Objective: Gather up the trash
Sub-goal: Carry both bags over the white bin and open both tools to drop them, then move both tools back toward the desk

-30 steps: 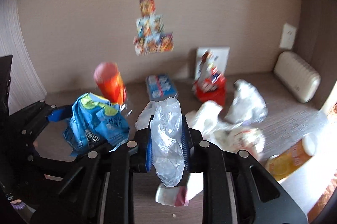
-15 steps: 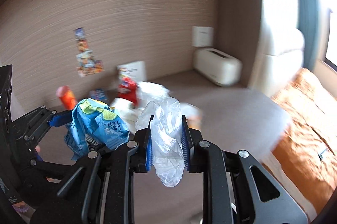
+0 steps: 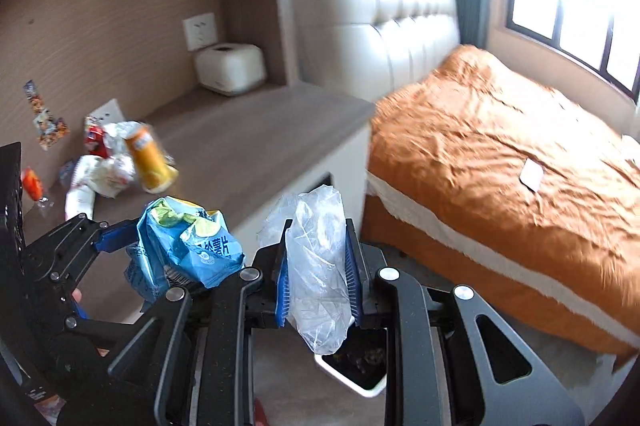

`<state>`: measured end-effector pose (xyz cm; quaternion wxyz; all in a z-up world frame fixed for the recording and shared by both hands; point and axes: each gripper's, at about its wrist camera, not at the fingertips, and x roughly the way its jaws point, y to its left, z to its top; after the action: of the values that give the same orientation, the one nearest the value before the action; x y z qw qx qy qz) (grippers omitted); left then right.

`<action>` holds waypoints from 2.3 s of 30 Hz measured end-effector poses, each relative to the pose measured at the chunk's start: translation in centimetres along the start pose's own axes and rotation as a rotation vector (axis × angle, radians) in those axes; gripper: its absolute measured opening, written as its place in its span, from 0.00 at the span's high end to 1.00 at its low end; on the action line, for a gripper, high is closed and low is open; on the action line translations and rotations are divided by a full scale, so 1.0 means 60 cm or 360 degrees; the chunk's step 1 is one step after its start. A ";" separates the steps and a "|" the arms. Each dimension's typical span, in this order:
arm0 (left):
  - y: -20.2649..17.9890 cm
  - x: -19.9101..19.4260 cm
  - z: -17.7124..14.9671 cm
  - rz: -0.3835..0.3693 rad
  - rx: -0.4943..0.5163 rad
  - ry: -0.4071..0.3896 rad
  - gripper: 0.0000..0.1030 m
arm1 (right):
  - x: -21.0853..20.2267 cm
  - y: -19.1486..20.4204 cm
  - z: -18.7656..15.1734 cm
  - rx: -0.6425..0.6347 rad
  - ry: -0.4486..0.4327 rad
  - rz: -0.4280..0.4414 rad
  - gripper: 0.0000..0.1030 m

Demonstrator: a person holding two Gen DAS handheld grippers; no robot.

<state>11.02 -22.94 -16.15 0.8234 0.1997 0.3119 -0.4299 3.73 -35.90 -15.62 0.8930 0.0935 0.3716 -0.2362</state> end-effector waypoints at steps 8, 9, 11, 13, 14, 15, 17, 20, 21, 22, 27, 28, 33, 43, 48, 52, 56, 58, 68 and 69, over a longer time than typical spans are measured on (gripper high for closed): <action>-0.095 0.151 -0.051 -0.0139 0.0099 0.0180 0.28 | 0.096 -0.102 -0.097 0.0159 0.0181 -0.0077 0.76; -0.104 0.169 -0.059 -0.0149 0.0113 0.0198 0.28 | 0.119 -0.117 -0.118 0.0186 0.0215 -0.0080 0.76; -0.121 0.209 -0.080 -0.0172 0.0134 0.0226 0.28 | 0.157 -0.136 -0.148 0.0209 0.0259 -0.0095 0.76; -0.135 0.248 -0.102 -0.0198 0.0142 0.0256 0.28 | 0.190 -0.151 -0.179 0.0231 0.0292 -0.0104 0.76; -0.141 0.269 -0.115 -0.0210 0.0148 0.0270 0.28 | 0.204 -0.157 -0.190 0.0238 0.0306 -0.0110 0.76; -0.148 0.294 -0.132 -0.0222 0.0159 0.0289 0.28 | 0.227 -0.167 -0.209 0.0253 0.0323 -0.0112 0.76; -0.159 0.331 -0.159 -0.0231 0.0168 0.0309 0.28 | 0.261 -0.180 -0.237 0.0266 0.0348 -0.0123 0.76; -0.172 0.390 -0.205 -0.0254 0.0192 0.0346 0.28 | 0.317 -0.194 -0.282 0.0279 0.0391 -0.0131 0.76; -0.175 0.407 -0.219 -0.0260 0.0200 0.0359 0.28 | 0.336 -0.198 -0.299 0.0282 0.0404 -0.0127 0.76; -0.179 0.425 -0.235 -0.0268 0.0205 0.0369 0.28 | 0.352 -0.200 -0.311 0.0280 0.0412 -0.0128 0.76; -0.197 0.500 -0.293 -0.0317 0.0203 0.0435 0.26 | 0.429 -0.205 -0.379 0.0270 0.0466 -0.0119 0.73; -0.200 0.519 -0.307 -0.0346 0.0208 0.0470 0.16 | 0.443 -0.206 -0.390 0.0265 0.0486 -0.0098 0.71; -0.196 0.580 -0.359 -0.0402 0.0151 0.0542 0.05 | 0.497 -0.206 -0.444 0.0201 0.0513 -0.0107 0.04; -0.166 0.531 -0.333 -0.0340 0.0133 0.0508 0.04 | 0.458 -0.188 -0.411 0.0182 0.0504 -0.0143 0.04; -0.142 0.452 -0.257 -0.0308 0.0077 0.0451 0.04 | 0.370 -0.165 -0.321 0.0166 0.0392 -0.0130 0.04; -0.124 0.369 -0.191 -0.0278 0.0017 0.0363 0.04 | 0.285 -0.144 -0.244 0.0172 0.0270 -0.0129 0.04; -0.103 0.284 -0.127 -0.0243 -0.0039 0.0280 0.04 | 0.191 -0.114 -0.170 0.0152 0.0151 -0.0104 0.04; -0.097 0.240 -0.096 -0.0216 -0.0038 0.0234 0.04 | 0.154 -0.104 -0.139 0.0125 0.0092 -0.0105 0.04; -0.032 0.033 0.021 -0.0055 -0.0095 -0.0021 0.05 | 0.005 -0.009 -0.012 0.0018 -0.0179 0.0046 0.04; -0.020 0.015 0.028 -0.0020 -0.0113 -0.0039 0.05 | 0.000 0.000 -0.005 0.0002 -0.0199 0.0059 0.04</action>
<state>10.95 -25.13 -15.63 0.8310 0.1630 0.3183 -0.4262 3.54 -35.80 -15.80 0.9186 0.0858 0.3131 -0.2253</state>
